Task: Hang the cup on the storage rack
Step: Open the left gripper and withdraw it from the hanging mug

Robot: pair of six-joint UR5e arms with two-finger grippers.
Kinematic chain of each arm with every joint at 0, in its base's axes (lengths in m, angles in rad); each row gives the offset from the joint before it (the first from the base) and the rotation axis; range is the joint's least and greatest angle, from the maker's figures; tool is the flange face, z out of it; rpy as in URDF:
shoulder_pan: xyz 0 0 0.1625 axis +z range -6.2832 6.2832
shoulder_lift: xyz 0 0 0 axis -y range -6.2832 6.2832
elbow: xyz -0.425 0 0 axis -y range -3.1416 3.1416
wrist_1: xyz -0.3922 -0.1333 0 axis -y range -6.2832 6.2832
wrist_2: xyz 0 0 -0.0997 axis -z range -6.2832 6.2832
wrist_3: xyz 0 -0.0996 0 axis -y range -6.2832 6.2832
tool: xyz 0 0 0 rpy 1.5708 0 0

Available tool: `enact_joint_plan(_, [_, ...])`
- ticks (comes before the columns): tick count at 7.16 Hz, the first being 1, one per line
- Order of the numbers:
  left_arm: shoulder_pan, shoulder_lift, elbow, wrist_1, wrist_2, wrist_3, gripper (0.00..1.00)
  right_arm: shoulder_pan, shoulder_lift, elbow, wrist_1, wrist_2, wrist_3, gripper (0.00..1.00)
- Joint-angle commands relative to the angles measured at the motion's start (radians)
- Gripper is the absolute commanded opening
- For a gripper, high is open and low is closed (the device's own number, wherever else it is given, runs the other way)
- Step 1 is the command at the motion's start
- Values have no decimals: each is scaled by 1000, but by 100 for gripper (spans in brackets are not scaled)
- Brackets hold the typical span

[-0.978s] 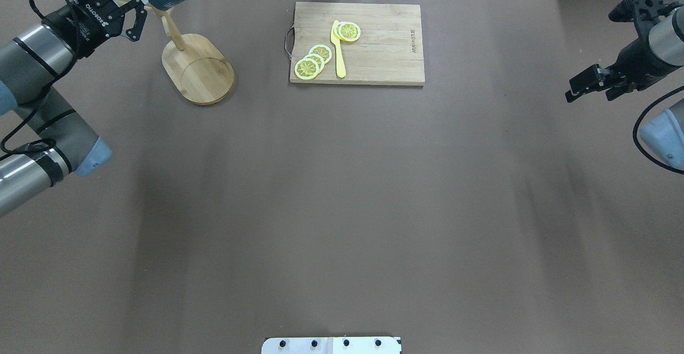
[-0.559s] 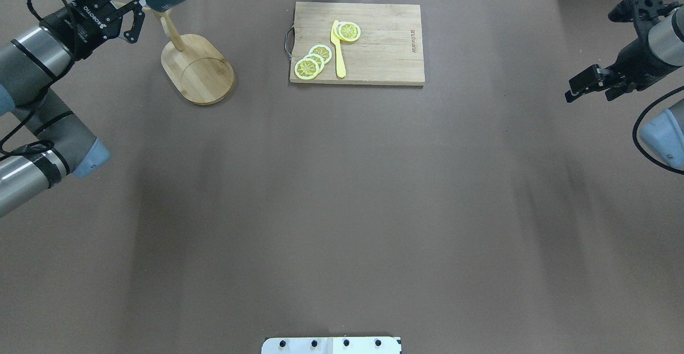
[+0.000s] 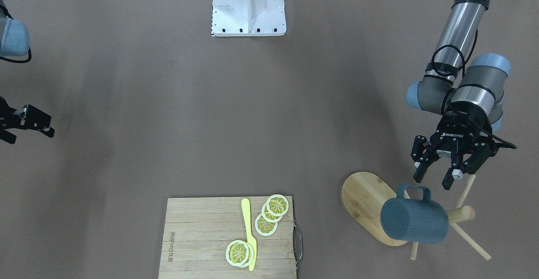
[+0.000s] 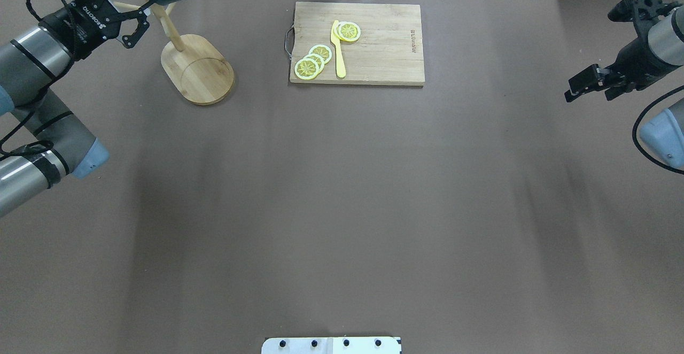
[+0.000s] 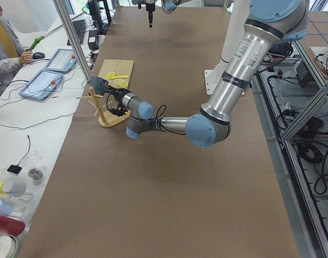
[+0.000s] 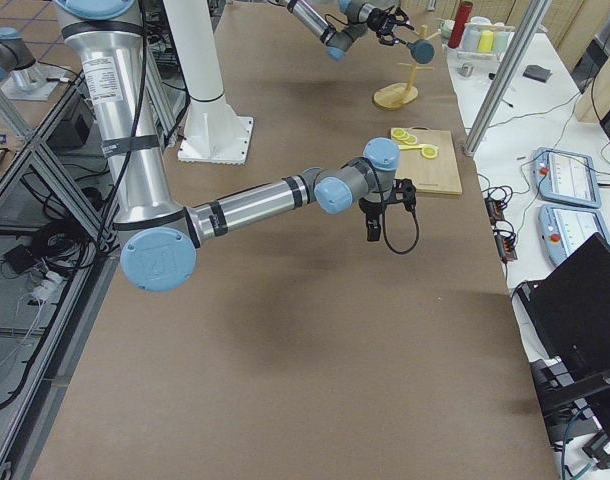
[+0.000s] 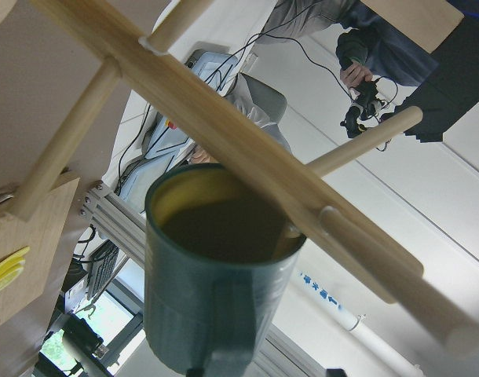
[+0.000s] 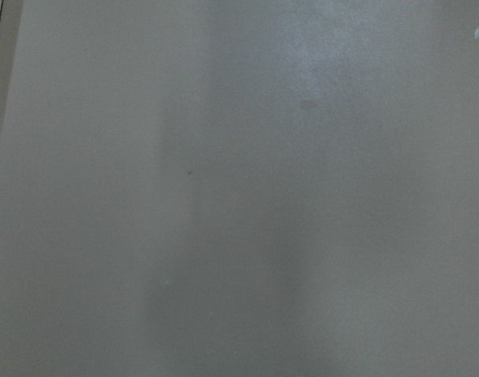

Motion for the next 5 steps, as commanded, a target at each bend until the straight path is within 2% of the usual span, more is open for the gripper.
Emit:
enact_joint_plan(1, [0,33,-11,-38,-2,0,72,0,0,0,0,-1,0,100])
enact_joint_plan(2, [-2,63,-18,-90,-14,12,78,1,0,3,0,1,0,100])
enact_joint_plan(3, [-32,73,-58,-95,-94,105,97,3,0,8,0,1,0,100])
enact_joint_plan(5, [-47,183,-167,-95,-138,297,97,9,-1,12,0,2,-2,100])
